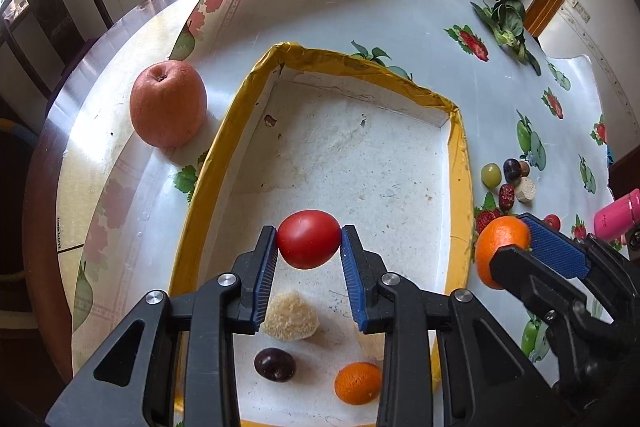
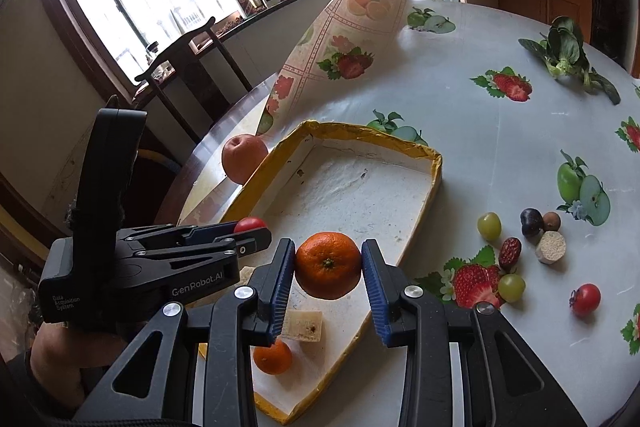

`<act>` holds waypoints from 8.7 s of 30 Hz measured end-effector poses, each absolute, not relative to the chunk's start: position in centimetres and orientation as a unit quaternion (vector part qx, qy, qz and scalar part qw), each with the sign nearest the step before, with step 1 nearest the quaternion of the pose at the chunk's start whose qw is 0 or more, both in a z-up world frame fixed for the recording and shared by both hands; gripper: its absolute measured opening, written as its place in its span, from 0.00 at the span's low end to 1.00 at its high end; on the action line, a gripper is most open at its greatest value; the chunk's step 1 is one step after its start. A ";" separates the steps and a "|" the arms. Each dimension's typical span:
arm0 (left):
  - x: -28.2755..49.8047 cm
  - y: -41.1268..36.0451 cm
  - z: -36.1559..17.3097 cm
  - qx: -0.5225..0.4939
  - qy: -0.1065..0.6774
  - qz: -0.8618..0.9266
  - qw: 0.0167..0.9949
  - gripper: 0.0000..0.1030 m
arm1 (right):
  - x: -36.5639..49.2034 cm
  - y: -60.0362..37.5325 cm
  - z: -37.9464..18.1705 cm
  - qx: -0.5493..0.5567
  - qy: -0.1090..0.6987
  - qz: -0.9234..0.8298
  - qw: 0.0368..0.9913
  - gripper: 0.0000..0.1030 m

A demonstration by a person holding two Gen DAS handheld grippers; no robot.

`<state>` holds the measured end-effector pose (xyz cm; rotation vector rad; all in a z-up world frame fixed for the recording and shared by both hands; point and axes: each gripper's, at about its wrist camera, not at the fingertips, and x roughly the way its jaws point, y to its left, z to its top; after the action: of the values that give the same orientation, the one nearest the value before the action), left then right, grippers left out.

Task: Organize fruits
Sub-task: 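Carry the tomato and orange over the yellow tray with both tools, then open both tools to drop the tomato and orange into the tray, then move both open tools back to the remaining fruit cluster, then grasp a green grape with the left tool while the right grasps a small red tomato, then carry the grape and small tomato over the yellow tray, then open both tools to drop the grape and tomato into the tray, then move both open tools back to the date and pale cake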

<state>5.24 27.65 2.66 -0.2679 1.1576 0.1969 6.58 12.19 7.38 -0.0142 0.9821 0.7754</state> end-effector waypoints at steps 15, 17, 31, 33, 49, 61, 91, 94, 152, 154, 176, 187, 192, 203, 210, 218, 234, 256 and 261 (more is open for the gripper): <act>6.1 27.6 -1.3 -0.119 0.573 0.105 0.804 0.40 | 7.2 17.5 -0.4 -0.123 0.507 0.378 0.765 0.35; 5.9 27.7 -1.8 -0.122 0.577 0.107 0.801 0.47 | 7.0 17.5 -0.4 -0.127 0.501 0.379 0.768 0.36; 3.8 27.8 0.9 -0.135 0.556 0.115 0.812 0.48 | 5.3 14.3 3.0 -0.100 0.479 0.372 0.789 0.47; 3.6 27.4 1.3 -0.134 0.554 0.113 0.814 0.48 | 4.9 13.3 3.7 -0.090 0.476 0.368 0.793 0.48; 2.7 22.7 4.1 -0.129 0.539 0.082 0.828 0.48 | 3.8 3.2 5.3 -0.028 0.486 0.295 0.822 0.49; 3.3 18.0 4.4 -0.122 0.541 0.048 0.831 0.48 | 3.8 -3.5 5.2 0.006 0.491 0.243 0.837 0.49; 10.4 8.8 -0.8 -0.154 0.573 -0.032 0.804 0.48 | 12.7 -5.8 0.2 -0.019 0.500 0.204 0.842 0.48; 11.3 8.2 -1.5 -0.152 0.576 -0.031 0.802 0.48 | 13.3 -5.6 -0.9 -0.025 0.506 0.209 0.836 0.36; 1.9 14.5 5.8 -0.113 0.513 0.030 0.850 0.22 | 3.3 -2.1 6.3 0.024 0.472 0.275 0.837 0.35; 1.8 14.9 5.8 -0.117 0.513 0.033 0.850 0.22 | 3.2 -1.7 6.4 0.022 0.471 0.278 0.837 0.35; 1.5 18.4 5.2 -0.130 0.515 0.054 0.845 0.22 | 3.1 2.5 6.3 0.004 0.471 0.309 0.826 0.35; 2.0 19.8 4.8 -0.134 0.518 0.063 0.842 0.22 | 3.7 4.4 6.4 -0.001 0.469 0.325 0.822 0.35; 2.7 21.4 4.7 -0.138 0.518 0.070 0.841 0.22 | 4.3 5.6 6.4 -0.006 0.468 0.333 0.818 0.35; 6.6 27.2 3.2 -0.162 0.522 0.101 0.831 0.22 | 7.3 11.7 5.8 -0.033 0.457 0.376 0.806 0.35; 8.7 28.5 1.0 -0.162 0.537 0.109 0.820 0.22 | 8.6 15.5 2.9 -0.083 0.469 0.383 0.791 0.35; 9.2 28.7 -1.7 -0.161 0.558 0.111 0.806 0.22 | 9.5 17.3 0.0 -0.114 0.484 0.386 0.777 0.35; 7.6 27.9 0.7 -0.178 0.540 0.119 0.814 0.36 | 8.9 15.8 1.7 -0.110 0.470 0.384 0.787 0.40; 2.6 19.1 6.1 -0.144 0.520 0.077 0.838 0.48 | 3.2 1.1 6.2 -0.020 0.470 0.297 0.831 0.45; 2.1 16.9 6.3 -0.132 0.522 0.060 0.841 0.48 | 2.4 -1.9 6.3 -0.008 0.473 0.267 0.839 0.45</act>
<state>2.13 16.91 6.27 -0.2780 1.1028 0.1266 2.45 -1.88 6.29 -0.0175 1.0000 0.5655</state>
